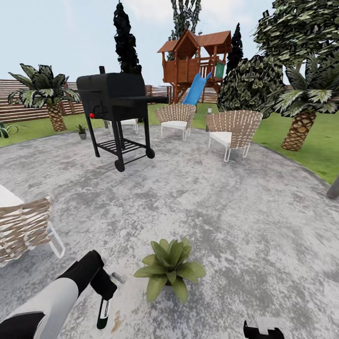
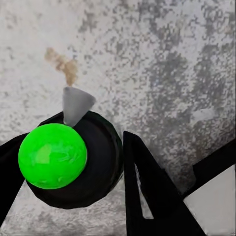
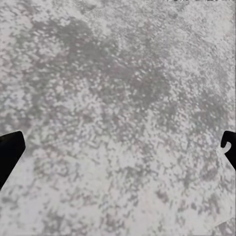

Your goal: Pick up the pesticide atomizer in the garden and spray insectifuge to fully cover both potted plants in the garden.

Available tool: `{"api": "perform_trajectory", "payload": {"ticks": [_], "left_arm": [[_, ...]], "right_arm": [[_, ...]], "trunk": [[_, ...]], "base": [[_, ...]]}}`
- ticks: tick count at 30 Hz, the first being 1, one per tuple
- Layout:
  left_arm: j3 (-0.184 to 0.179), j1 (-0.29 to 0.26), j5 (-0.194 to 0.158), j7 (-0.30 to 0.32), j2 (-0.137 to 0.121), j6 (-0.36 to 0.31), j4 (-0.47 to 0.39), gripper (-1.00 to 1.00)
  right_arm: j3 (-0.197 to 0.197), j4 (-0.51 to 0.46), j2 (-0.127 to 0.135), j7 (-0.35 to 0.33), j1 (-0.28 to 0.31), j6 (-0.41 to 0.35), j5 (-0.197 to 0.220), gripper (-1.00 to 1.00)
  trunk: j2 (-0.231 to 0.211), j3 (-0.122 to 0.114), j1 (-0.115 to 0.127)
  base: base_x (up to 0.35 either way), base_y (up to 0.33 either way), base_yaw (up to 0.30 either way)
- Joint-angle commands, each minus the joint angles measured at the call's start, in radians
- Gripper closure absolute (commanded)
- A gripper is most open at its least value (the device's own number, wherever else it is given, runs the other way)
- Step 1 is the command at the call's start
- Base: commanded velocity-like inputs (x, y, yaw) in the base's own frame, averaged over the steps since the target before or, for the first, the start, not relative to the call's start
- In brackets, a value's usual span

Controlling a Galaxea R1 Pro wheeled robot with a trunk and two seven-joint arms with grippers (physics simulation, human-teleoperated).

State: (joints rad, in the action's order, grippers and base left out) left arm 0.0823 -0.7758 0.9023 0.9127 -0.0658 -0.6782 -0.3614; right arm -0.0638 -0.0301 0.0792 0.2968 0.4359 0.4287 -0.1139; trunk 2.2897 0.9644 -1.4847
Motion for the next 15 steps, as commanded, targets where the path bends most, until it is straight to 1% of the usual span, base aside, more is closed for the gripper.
{"api": "perform_trajectory", "payload": {"ticks": [1, 4, 5, 6, 7, 8, 10, 12, 13, 15], "left_arm": [[0.009, 0.0, 0.014, 0.007, 0.001, -0.007, -0.001, 1.0], [0.008, 0.0, 0.025, 0.024, 0.002, -0.007, 0.0, 1.0], [0.007, 0.0, 0.033, 0.049, 0.002, -0.007, 0.0, 1.0], [-0.001, 0.0, 0.048, 0.082, 0.002, -0.007, -0.001, 1.0], [-0.017, -0.001, 0.072, 0.12, 0.002, -0.007, -0.002, 1.0], [-0.033, -0.001, 0.097, 0.157, 0.002, -0.007, -0.004, 1.0], [-0.048, -0.002, 0.125, 0.194, 0.002, -0.007, -0.013, 1.0], [-0.055, -0.002, 0.14, 0.215, 0.001, -0.008, -0.037, 1.0], [-0.057, -0.002, 0.146, 0.226, -0.003, -0.008, -0.053, 1.0], [-0.06, -0.002, 0.151, 0.241, -0.001, -0.008, -0.065, 1.0]], "right_arm": [[-0.007, 0.001, 0.0, 0.004, 0.001, 0.002, -0.01, -1.0], [-0.007, 0.001, 0.0, 0.004, 0.0, 0.002, -0.01, -1.0], [-0.007, 0.001, 0.001, 0.004, 0.0, 0.002, -0.01, -1.0], [-0.007, 0.001, 0.001, 0.004, 0.0, 0.002, -0.01, -1.0], [-0.007, 0.001, 0.002, 0.004, 0.0, 0.002, -0.01, -1.0], [-0.007, 0.001, 0.002, 0.004, 0.0, 0.002, -0.01, -1.0], [-0.007, 0.001, 0.002, 0.004, 0.0, 0.002, -0.01, -1.0], [-0.008, 0.001, 0.003, 0.004, 0.0, 0.002, -0.01, -1.0], [-0.008, 0.001, 0.004, 0.004, 0.0, 0.002, -0.01, -1.0], [-0.008, 0.001, 0.004, 0.004, 0.0, 0.002, -0.01, -1.0]], "trunk": [[0.0, 0.001, 0.0], [0.0, 0.003, 0.0], [0.0, 0.004, 0.0], [0.0, 0.005, 0.0], [0.0, 0.006, 0.0], [0.0, 0.006, 0.0], [0.0, 0.006, 0.0], [0.0, 0.007, 0.0], [0.0, 0.008, 0.0], [0.0, 0.01, 0.0]], "base": [[0.321, 0.0, 0.045], [0.326, 0.0, 0.113], [0.328, 0.0, 0.157], [0.314, 0.0, 0.131], [0.256, 0.0, 0.067], [0.146, 0.0, 0.034], [0.076, 0.0, 0.018], [0.031, 0.0, -0.029], [0.013, 0.0, -0.117], [0.007, 0.0, -0.152]]}}
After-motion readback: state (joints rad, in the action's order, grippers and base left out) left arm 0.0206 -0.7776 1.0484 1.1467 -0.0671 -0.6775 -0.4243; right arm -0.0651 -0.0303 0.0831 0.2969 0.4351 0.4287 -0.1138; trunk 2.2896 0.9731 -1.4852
